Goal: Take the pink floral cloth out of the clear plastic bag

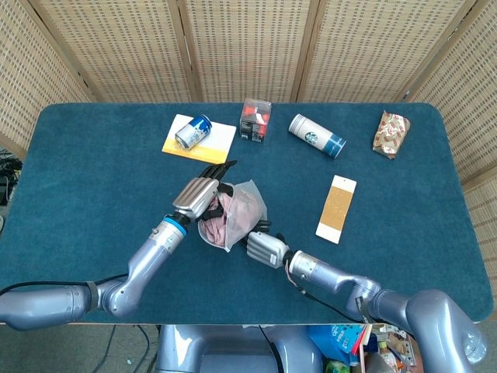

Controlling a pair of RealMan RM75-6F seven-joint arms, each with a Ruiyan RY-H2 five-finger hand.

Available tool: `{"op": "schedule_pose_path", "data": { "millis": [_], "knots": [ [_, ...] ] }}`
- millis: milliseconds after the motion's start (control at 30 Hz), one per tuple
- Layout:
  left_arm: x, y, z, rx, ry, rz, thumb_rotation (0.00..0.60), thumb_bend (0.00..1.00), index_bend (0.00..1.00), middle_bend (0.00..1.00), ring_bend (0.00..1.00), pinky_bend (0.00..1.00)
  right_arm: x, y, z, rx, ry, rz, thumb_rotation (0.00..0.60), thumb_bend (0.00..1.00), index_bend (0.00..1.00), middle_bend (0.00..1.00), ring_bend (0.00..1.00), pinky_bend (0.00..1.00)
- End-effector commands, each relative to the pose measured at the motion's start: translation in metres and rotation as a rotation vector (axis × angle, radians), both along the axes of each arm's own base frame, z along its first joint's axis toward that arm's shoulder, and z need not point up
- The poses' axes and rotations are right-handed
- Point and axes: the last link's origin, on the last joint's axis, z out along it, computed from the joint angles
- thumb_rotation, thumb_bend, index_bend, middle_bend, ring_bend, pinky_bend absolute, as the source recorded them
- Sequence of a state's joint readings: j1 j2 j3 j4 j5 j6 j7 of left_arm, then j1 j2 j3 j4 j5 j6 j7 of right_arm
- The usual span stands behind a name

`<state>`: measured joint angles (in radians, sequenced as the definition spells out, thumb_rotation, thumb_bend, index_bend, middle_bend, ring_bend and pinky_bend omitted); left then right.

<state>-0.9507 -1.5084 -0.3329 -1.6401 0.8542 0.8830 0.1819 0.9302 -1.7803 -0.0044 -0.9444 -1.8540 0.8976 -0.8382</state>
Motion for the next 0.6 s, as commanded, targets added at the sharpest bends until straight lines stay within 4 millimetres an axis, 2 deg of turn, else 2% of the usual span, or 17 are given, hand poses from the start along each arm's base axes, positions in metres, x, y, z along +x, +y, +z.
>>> {"op": "schedule_pose_path", "data": {
  "millis": [33,133,233,300,367,400,600],
  "knots": [
    [0.0,-0.001,0.0,-0.012,0.0,0.0,0.6,0.66,0.73,0.0,0.0,0.0,0.001,-0.001,-0.002,0.003,-0.007,-0.015,0.6,0.11,0.33,0.65,0.54,0.67],
    [0.0,-0.003,0.001,-0.022,0.001,-0.001,0.6,0.66,0.73,0.0,0.0,0.0,0.002,-0.003,-0.003,0.003,-0.017,-0.026,0.6,0.29,0.51,0.68,0.56,0.72],
    [0.0,-0.004,0.003,-0.025,-0.002,0.001,0.6,0.66,0.73,0.0,0.0,0.0,0.003,-0.004,-0.003,0.012,-0.029,-0.046,0.6,0.58,0.66,0.74,0.61,0.79],
    [0.001,-0.004,0.004,-0.029,-0.008,0.003,0.6,0.66,0.73,0.0,0.0,0.0,0.003,-0.003,-0.003,0.026,-0.041,-0.052,0.6,0.84,0.75,0.79,0.67,0.87],
    [0.0,-0.004,0.005,-0.027,-0.007,0.001,0.6,0.66,0.73,0.0,0.0,0.0,0.003,-0.003,-0.002,0.039,-0.048,-0.06,0.6,0.97,0.78,0.81,0.7,0.93],
    [0.0,-0.004,0.006,-0.022,-0.006,-0.001,0.6,0.66,0.73,0.0,0.0,0.0,0.002,-0.002,-0.001,0.045,-0.051,-0.062,0.6,1.0,0.79,0.82,0.71,0.95],
    [-0.003,-0.002,0.007,-0.014,-0.013,0.005,0.6,0.66,0.73,0.0,0.0,0.0,-0.001,-0.001,0.008,0.053,-0.056,-0.048,0.6,1.0,0.82,0.84,0.74,1.0]
  ]
}}
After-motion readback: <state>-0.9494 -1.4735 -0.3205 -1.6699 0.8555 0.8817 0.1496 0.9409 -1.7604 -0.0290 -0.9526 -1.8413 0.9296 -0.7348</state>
